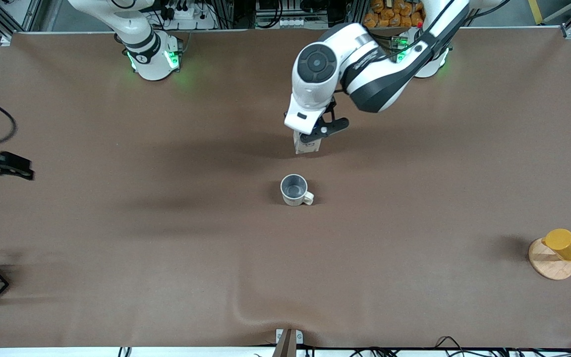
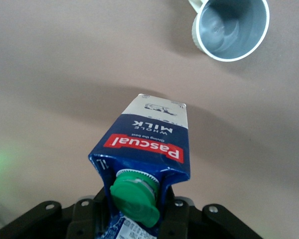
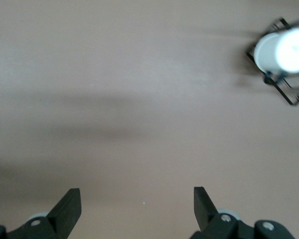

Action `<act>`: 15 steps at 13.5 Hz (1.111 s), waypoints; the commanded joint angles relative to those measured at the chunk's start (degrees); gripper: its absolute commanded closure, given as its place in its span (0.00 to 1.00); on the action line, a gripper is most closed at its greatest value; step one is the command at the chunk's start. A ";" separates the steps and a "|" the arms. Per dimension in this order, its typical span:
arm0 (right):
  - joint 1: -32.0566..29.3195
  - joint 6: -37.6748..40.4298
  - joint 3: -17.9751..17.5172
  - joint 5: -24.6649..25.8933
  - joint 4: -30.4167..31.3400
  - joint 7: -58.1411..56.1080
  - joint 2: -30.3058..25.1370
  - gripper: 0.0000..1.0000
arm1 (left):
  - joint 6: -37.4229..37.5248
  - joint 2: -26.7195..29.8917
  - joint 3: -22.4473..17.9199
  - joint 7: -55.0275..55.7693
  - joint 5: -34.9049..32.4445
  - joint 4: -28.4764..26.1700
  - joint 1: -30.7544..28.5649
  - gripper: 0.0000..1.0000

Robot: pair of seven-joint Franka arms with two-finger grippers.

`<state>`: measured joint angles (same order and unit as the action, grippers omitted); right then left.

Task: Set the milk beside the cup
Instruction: 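Carry the milk carton beside the mug while the right gripper withdraws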

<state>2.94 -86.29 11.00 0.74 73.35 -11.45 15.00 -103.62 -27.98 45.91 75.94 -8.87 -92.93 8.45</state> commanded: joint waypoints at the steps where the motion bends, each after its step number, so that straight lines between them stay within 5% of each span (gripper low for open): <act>1: -2.76 0.94 -1.24 -0.91 6.71 1.78 -7.78 0.00 | 0.35 -5.59 -0.47 -0.61 -5.52 3.99 1.13 0.62; 7: -9.97 8.85 -5.46 -3.64 7.06 6.18 -12.89 0.00 | -4.92 -7.01 -0.56 -0.10 -7.39 4.86 2.00 0.62; 13: -8.31 6.21 -5.72 -2.94 14.62 8.28 -19.04 0.00 | -5.01 -8.06 -2.40 0.34 -9.85 4.78 5.53 0.62; 15: -8.21 6.40 -9.22 -2.76 14.62 10.73 -19.48 0.00 | -4.92 -8.15 -2.40 0.34 -9.94 4.69 5.18 0.62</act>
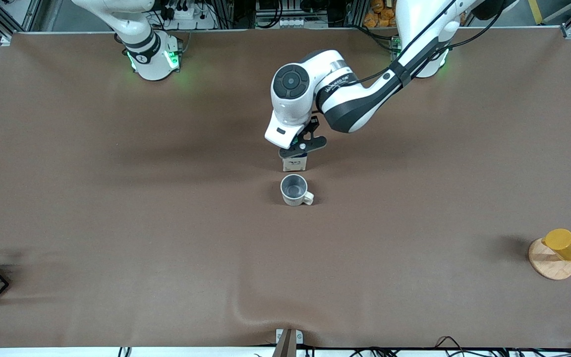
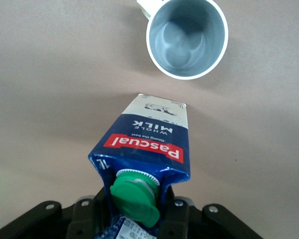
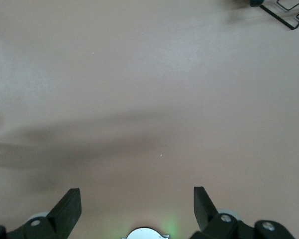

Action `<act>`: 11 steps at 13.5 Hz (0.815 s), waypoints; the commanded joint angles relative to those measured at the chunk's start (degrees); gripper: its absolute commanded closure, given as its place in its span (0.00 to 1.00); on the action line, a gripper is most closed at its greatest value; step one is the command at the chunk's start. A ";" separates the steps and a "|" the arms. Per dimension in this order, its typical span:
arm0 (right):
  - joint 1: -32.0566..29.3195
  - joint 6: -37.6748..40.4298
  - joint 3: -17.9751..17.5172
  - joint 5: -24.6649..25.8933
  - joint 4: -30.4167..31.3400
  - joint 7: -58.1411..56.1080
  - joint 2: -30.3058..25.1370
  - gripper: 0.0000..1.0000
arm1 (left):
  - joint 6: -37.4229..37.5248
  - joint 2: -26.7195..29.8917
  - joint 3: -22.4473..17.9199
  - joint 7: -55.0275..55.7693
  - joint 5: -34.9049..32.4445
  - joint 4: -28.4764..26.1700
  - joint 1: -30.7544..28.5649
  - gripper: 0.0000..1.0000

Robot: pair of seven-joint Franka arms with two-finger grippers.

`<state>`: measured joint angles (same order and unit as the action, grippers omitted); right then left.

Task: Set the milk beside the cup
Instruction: 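Carry the milk carton beside the mug while the right gripper withdraws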

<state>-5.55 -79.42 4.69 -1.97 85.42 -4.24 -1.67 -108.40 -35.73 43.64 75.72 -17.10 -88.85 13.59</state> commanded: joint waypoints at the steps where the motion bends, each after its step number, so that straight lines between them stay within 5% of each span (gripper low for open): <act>1: 0.54 -0.91 -3.37 0.39 2.47 5.54 -2.46 0.00 | -0.23 -0.39 -0.57 0.57 -1.71 0.60 0.12 0.62; 11: 4.41 -4.16 -3.81 3.20 3.96 5.38 -0.26 0.00 | -0.23 -0.39 -2.42 -0.57 -2.15 0.78 1.08 0.56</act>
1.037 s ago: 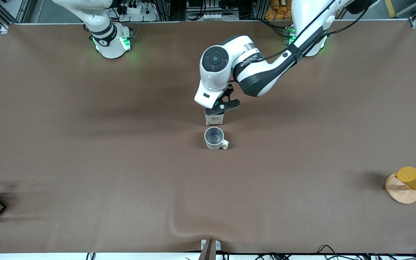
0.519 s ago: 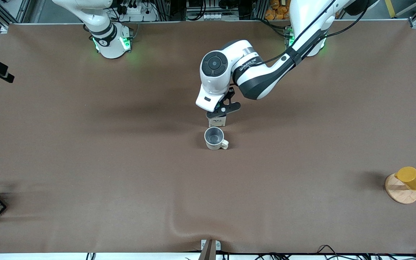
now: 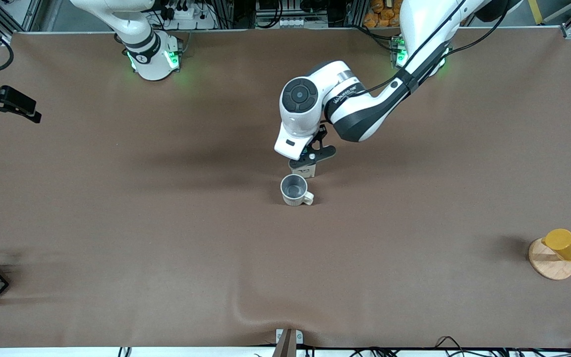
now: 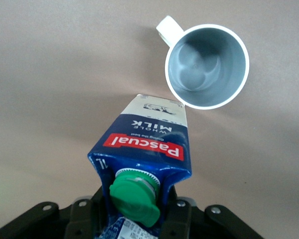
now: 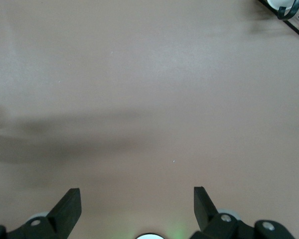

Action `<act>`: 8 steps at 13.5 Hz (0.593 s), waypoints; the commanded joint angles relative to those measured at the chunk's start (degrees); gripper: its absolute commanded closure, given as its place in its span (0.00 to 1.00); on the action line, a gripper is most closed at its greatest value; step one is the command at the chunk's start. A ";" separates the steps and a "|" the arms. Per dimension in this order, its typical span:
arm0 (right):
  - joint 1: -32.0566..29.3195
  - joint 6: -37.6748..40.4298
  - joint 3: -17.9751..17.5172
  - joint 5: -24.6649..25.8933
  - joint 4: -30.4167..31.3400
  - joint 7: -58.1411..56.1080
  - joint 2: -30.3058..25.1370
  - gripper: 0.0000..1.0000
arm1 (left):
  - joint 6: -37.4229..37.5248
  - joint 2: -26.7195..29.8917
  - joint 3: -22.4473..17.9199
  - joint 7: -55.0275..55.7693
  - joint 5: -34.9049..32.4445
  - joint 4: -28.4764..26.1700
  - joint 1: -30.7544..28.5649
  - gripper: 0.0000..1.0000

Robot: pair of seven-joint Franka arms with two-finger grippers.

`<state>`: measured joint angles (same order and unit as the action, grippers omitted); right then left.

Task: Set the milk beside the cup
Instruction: 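Carry the milk carton beside the mug while the right gripper withdraws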

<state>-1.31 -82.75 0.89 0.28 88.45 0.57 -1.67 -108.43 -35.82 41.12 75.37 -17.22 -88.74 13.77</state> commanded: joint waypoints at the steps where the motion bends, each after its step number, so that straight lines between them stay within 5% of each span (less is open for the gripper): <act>1: 0.17 -1.45 -0.01 0.95 1.28 0.57 -0.09 0.00 | -0.20 -0.21 0.10 -0.31 -2.03 0.67 0.99 0.56; 8: 0.08 0.65 -0.01 0.69 1.64 0.66 -0.44 0.00 | -1.16 -0.30 0.19 -4.17 -1.76 0.67 0.29 0.56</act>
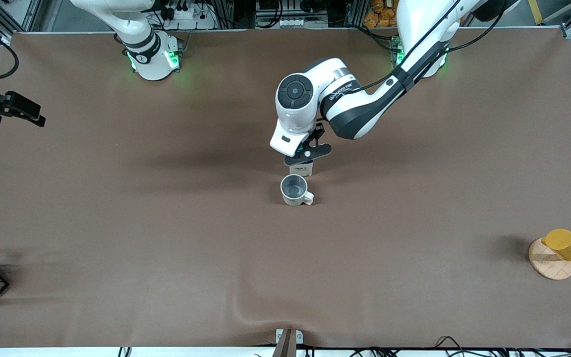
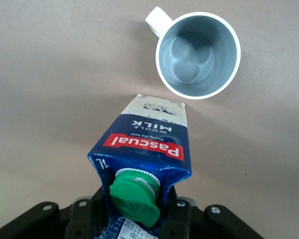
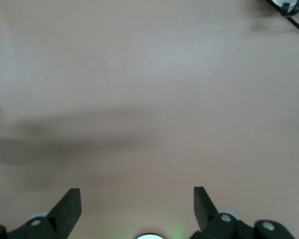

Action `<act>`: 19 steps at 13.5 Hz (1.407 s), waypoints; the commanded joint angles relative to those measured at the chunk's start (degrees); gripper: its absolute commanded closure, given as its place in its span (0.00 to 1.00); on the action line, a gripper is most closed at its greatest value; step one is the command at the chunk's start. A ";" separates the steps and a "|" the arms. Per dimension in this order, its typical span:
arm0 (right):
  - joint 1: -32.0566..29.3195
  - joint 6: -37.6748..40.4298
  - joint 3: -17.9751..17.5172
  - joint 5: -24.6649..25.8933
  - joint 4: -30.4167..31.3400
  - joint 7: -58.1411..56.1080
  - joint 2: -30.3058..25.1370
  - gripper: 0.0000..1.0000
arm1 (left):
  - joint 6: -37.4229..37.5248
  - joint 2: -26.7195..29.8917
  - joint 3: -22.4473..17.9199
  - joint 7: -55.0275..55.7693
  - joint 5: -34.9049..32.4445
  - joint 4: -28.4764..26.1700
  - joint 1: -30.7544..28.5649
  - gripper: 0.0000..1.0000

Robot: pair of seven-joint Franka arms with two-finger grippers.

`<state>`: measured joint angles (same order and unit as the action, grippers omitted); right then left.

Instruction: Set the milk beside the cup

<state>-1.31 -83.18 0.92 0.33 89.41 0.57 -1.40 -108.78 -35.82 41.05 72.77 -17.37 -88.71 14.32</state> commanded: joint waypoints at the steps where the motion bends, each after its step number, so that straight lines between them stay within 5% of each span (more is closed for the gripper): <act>1: -0.27 1.35 -0.04 0.72 0.76 0.66 -0.62 0.00 | -0.90 -0.39 0.25 -1.66 -1.61 0.65 -0.26 0.56; 3: -0.71 1.35 0.23 0.72 0.76 0.66 -0.36 0.00 | -1.17 -0.39 0.25 -1.66 -1.79 0.56 -0.08 0.54; 5: -0.97 0.92 0.23 0.72 1.81 0.66 -0.36 0.00 | -1.17 -0.39 0.17 -2.36 -1.87 0.65 0.00 0.17; 7: -1.06 0.21 0.23 0.64 2.35 0.66 -0.36 0.00 | -1.17 -0.21 0.25 -2.89 -1.79 0.65 -0.26 0.00; 14: -0.89 -0.06 0.23 0.64 2.43 0.66 -0.36 0.00 | 4.25 9.34 0.35 -2.63 -0.73 0.91 -3.69 0.00; 19: -0.89 0.12 0.23 0.64 2.43 0.66 -0.36 0.00 | 11.57 14.99 5.26 -13.78 2.87 0.82 -20.19 0.00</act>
<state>-2.00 -82.88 1.41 0.36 91.29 0.57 -1.28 -98.41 -22.73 44.37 62.76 -16.02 -86.21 -0.87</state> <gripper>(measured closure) 0.000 0.000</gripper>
